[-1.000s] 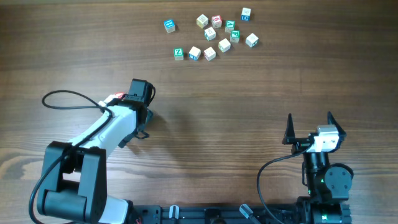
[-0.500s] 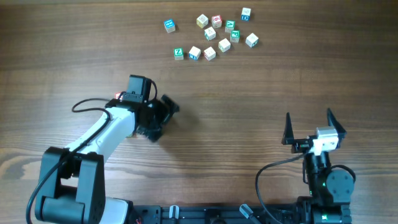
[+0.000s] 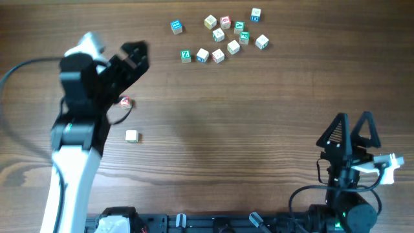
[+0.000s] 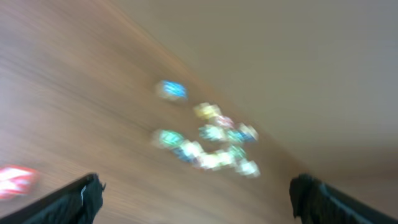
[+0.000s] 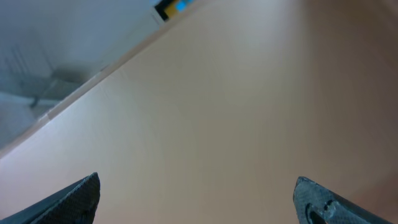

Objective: Form a circle

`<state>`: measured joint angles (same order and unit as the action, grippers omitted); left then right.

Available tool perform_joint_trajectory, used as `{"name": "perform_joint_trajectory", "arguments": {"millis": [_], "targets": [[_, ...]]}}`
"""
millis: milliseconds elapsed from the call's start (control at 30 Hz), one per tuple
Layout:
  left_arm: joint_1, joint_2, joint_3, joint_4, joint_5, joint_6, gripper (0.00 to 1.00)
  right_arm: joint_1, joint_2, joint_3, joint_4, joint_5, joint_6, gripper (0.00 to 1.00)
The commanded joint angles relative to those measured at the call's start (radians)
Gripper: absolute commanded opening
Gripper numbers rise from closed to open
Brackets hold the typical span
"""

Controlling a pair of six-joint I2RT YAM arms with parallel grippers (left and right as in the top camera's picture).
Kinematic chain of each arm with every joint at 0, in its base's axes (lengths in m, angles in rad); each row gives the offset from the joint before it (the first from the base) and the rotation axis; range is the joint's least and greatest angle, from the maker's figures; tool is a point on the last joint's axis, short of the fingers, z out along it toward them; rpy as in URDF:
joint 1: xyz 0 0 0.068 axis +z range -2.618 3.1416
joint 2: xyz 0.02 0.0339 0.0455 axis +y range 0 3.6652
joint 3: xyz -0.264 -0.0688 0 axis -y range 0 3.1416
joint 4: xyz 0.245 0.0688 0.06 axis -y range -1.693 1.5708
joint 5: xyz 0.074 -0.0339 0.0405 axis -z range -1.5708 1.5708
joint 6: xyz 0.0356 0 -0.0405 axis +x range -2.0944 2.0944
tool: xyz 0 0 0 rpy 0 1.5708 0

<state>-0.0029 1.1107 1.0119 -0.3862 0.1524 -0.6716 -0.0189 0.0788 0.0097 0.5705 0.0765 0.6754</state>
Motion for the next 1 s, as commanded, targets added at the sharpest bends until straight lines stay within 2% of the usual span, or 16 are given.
{"name": "perform_joint_trajectory", "arguments": {"millis": [0,100,167,267,333,400,467,533,600,733,800,900,967], "targets": [[0.006,-0.096,0.008,-0.145,-0.389,0.097,1.00,-0.005,0.208,0.113,0.002,-0.137,0.087,1.00],[0.006,-0.122,0.008,-0.254,-0.454,0.096,1.00,-0.005,0.525,0.362,-0.065,-0.404,-0.135,1.00],[0.006,-0.114,0.008,-0.302,-0.454,0.096,1.00,0.009,0.816,0.660,-0.299,-0.583,-0.220,1.00],[0.006,-0.084,0.008,-0.351,-0.453,0.096,1.00,0.069,1.187,1.117,-0.759,-0.667,-0.368,1.00],[0.006,-0.065,0.008,-0.367,-0.453,0.095,1.00,0.117,1.410,1.426,-1.074,-0.672,-0.385,1.00],[0.006,-0.045,0.008,-0.382,-0.452,0.095,1.00,0.152,1.572,1.632,-1.231,-0.729,-0.380,1.00],[0.006,-0.021,0.008,-0.393,-0.453,0.095,1.00,0.174,1.702,1.741,-1.204,-0.774,-0.323,1.00],[0.006,0.001,0.008,-0.393,-0.452,0.095,1.00,0.191,1.787,1.746,-1.104,-0.782,-0.249,1.00],[0.006,0.023,0.008,-0.393,-0.452,0.095,1.00,0.223,1.877,1.746,-1.021,-0.768,-0.255,1.00],[0.006,0.069,0.008,-0.393,-0.452,0.095,1.00,0.303,2.037,1.746,-0.967,-0.706,-0.183,0.99],[0.006,0.101,0.008,-0.393,-0.452,0.095,1.00,0.357,2.092,1.746,-0.980,-0.534,-0.062,0.95],[0.006,0.129,0.008,-0.393,-0.451,0.095,1.00,0.424,2.111,1.746,-0.977,-0.286,0.129,0.94],[0.006,0.135,0.008,-0.393,-0.449,0.095,1.00,0.457,2.119,1.746,-0.964,-0.132,0.182,0.95]]}}
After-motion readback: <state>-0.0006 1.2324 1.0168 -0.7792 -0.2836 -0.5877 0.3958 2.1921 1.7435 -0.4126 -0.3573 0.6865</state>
